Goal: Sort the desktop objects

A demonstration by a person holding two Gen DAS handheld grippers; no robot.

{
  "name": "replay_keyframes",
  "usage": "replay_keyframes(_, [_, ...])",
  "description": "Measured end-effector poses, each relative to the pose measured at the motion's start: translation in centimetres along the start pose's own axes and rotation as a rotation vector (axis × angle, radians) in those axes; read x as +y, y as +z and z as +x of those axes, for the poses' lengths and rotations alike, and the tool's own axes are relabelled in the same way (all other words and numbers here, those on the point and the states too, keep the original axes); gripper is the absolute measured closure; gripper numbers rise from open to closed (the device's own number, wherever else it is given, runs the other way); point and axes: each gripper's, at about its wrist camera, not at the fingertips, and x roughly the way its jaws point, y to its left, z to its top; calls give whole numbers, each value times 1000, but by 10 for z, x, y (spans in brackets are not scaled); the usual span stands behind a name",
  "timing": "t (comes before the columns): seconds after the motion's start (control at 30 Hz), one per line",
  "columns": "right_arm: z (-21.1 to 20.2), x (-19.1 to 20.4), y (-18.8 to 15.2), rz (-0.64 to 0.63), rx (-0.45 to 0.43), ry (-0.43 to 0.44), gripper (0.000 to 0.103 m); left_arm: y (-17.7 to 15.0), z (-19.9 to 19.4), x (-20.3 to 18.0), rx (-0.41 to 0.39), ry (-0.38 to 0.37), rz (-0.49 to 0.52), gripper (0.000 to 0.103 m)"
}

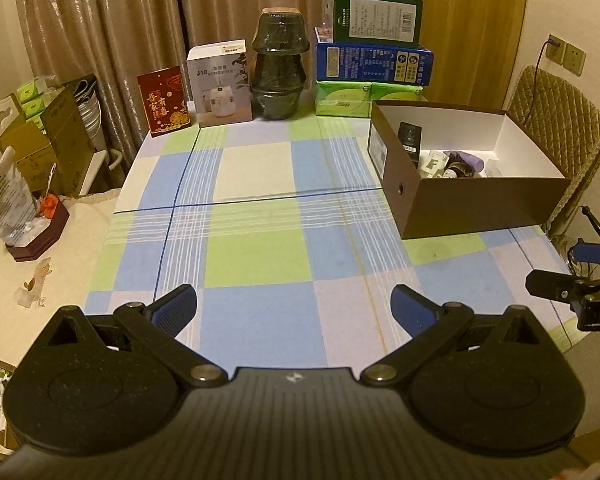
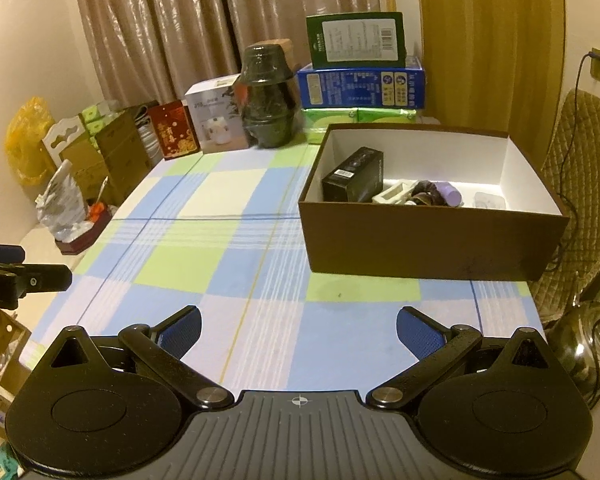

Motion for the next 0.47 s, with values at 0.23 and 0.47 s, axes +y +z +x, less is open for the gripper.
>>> replay_keyframes(0.23, [-2, -1, -3, 4, 2, -8, 2, -3, -1, -2, -2, -4, 2, 1])
replay_keyframes(0.47, [-3, -3, -5, 7, 3, -17, 2, -3, 1, -4, -4, -11, 6, 1])
